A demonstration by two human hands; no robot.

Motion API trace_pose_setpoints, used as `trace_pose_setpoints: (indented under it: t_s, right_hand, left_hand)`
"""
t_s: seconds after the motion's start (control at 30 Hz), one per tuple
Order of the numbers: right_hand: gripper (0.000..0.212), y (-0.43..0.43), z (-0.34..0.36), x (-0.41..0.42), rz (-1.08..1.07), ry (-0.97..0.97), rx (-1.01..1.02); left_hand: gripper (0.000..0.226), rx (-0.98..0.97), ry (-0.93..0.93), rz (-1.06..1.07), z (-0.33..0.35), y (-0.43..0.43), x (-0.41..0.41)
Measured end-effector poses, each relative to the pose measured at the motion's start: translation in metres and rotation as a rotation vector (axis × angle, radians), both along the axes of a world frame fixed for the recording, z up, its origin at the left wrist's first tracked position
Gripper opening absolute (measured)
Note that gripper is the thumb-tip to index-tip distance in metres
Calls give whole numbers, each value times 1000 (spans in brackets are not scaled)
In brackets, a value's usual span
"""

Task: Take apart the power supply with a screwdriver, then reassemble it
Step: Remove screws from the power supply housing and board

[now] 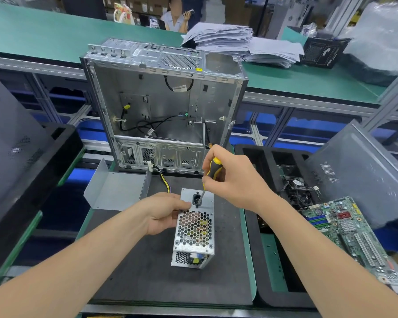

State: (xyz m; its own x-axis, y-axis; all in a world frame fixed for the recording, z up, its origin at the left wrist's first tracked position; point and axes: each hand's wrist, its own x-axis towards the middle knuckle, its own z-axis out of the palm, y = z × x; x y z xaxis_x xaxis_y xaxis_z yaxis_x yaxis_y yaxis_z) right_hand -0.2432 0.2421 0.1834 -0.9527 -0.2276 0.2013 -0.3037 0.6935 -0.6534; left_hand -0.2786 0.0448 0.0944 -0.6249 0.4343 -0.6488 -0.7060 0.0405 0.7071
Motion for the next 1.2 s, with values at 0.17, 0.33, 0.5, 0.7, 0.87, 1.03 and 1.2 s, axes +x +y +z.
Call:
trace_pose_setpoints:
  t_s: [0.17,0.33,0.5,0.7,0.87,1.03,1.2]
  right_hand:
    - [23,-3,9,-1,-28,10,47]
    - [50,-8,13,0,-69,-34,66]
    - [44,-9,11,-2,-78,-19,38]
    - [19,-4,16,-2,145,-72,51]
    - [17,-5,24,-9,122,-22,231]
    - [54,-15,28,-16,-42,79,674]
    - [46,-21,32,-15,23,41,578]
  left_hand:
    - [6,-39,36,30,1,5,2]
    - [8,-72,91,28,-1,8,5]
    - [17,-91,150,48,-2,9,6]
    - [31,-90,180,47,-3,9,6]
    - [25,-81,167,45,-6,8,5]
    - [24,-92,167,35,-5,8,3]
    - [27,-77,160,13,-2,6,4]
